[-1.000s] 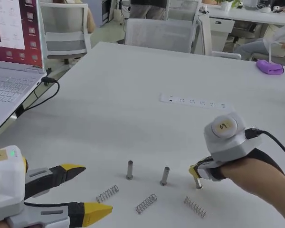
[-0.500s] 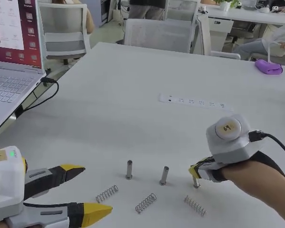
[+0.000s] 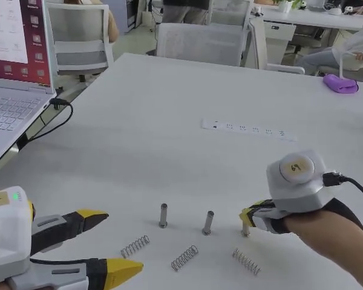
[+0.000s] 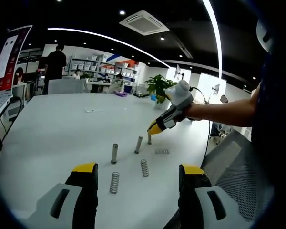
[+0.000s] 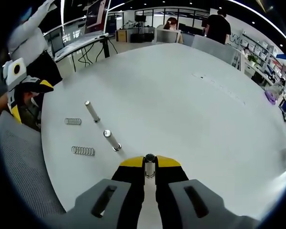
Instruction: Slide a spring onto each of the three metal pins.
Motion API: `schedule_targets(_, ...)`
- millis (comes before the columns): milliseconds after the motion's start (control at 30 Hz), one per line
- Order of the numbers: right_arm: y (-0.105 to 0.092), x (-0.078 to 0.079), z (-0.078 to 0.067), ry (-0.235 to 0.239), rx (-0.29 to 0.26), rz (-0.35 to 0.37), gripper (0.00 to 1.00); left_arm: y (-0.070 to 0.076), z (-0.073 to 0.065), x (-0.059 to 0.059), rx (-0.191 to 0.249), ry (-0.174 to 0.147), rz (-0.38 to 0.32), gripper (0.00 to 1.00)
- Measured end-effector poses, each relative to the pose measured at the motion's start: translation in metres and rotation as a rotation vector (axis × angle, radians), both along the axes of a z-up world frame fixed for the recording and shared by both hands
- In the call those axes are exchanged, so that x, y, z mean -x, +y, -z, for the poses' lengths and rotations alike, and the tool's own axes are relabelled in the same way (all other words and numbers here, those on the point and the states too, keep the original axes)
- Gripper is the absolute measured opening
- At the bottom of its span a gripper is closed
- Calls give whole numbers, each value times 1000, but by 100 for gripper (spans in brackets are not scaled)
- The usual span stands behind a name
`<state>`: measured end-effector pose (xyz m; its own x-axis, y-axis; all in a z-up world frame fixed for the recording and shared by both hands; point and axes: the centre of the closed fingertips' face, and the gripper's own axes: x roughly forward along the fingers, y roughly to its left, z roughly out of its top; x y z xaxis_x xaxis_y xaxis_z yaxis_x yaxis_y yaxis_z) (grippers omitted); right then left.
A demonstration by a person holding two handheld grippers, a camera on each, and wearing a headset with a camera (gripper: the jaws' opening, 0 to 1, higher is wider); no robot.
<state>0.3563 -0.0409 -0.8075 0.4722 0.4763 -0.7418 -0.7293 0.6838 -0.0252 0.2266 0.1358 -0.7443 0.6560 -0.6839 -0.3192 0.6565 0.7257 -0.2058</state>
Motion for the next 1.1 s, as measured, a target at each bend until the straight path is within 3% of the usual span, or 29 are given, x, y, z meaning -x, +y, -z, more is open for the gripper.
schedule_targets(633, -5, 4, 2, 20, -7, 42, 5, -3, 2, 0, 3, 4, 9, 65)
schedule_targets(1100, -8, 8, 3, 54, 23, 59, 5, -4, 2, 0, 2, 4, 8, 66)
